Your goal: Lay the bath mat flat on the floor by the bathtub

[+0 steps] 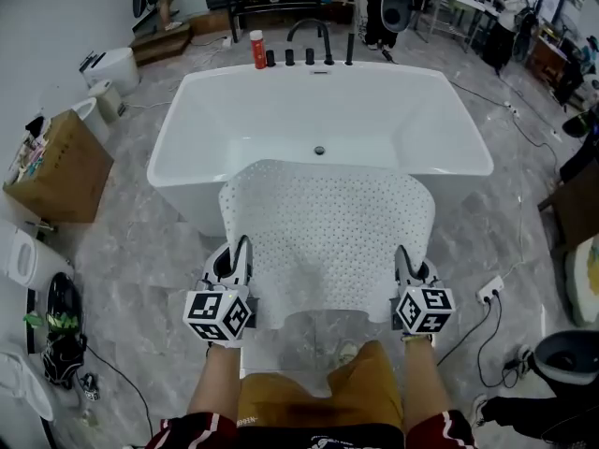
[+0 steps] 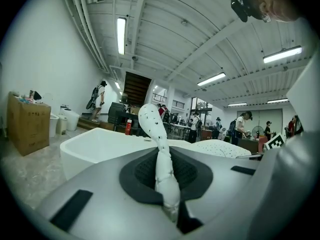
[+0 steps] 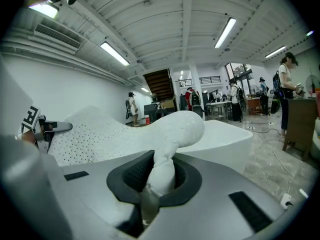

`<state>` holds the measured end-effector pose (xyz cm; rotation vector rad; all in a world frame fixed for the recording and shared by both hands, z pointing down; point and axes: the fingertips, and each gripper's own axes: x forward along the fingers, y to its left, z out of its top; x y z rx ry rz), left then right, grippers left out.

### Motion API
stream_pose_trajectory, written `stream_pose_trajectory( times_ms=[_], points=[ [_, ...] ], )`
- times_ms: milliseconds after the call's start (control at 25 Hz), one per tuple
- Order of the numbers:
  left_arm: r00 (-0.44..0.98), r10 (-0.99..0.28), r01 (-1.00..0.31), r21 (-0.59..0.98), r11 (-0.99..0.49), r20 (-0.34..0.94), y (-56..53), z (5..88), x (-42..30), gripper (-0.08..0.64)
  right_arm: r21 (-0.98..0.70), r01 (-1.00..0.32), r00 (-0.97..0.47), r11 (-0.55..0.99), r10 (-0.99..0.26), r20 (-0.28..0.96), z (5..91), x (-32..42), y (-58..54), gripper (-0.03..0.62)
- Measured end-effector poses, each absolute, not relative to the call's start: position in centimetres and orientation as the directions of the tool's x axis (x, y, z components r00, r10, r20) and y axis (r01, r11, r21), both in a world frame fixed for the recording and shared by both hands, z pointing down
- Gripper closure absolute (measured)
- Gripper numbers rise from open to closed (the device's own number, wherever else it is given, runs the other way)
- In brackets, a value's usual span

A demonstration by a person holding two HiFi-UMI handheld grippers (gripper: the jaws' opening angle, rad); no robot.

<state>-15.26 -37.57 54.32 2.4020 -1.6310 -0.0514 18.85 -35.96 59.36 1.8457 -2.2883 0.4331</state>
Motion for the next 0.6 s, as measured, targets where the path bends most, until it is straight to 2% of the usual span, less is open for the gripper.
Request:
stream_pose_trajectory(
  times_ms=[600],
  points=[
    [0.411,-0.909,-0.893,0.229,-0.387,0.068,-37.5,69.9,-13.6,0.532,-0.027,-0.974,-0.224,0.226,-0.929,0.293,73.4,19.6,-35.3,0.548]
  ],
)
